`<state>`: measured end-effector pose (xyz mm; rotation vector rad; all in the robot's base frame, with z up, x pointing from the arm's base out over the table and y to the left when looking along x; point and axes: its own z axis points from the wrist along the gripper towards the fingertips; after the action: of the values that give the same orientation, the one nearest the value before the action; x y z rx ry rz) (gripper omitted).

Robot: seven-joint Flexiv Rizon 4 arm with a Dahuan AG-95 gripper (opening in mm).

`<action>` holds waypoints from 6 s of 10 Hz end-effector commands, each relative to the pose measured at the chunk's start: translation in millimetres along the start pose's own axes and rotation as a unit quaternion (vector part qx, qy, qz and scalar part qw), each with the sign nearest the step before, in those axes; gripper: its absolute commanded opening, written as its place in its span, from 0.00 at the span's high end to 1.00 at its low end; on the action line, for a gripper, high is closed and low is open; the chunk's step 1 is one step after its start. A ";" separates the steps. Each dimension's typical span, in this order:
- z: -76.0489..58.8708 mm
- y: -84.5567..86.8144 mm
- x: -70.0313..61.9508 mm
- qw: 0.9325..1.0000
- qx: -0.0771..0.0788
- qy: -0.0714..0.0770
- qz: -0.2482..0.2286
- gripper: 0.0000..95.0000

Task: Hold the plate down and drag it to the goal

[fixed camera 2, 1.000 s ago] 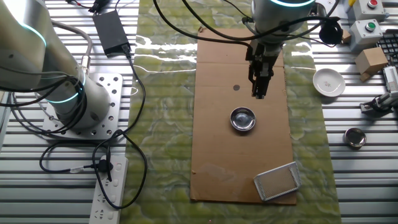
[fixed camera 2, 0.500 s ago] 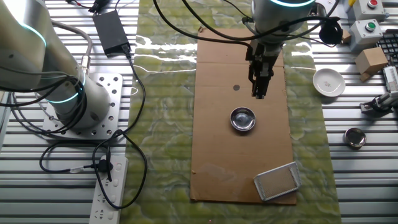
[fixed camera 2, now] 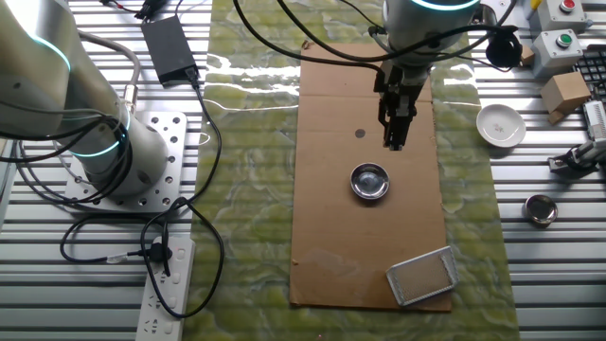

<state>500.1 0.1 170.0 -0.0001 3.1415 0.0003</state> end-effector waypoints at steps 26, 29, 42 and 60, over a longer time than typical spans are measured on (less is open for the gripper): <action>118.7 -65.0 -4.7 0.977 0.083 0.031 -0.192 1.00; 115.7 -68.5 -15.4 0.977 0.081 0.034 -0.196 1.00; 114.1 -69.4 -17.2 0.964 0.110 0.055 -0.235 1.00; 153.7 -68.4 -11.5 0.960 0.112 0.050 -0.251 1.00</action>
<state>512.8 -68.2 15.9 -0.8201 3.1170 -0.3698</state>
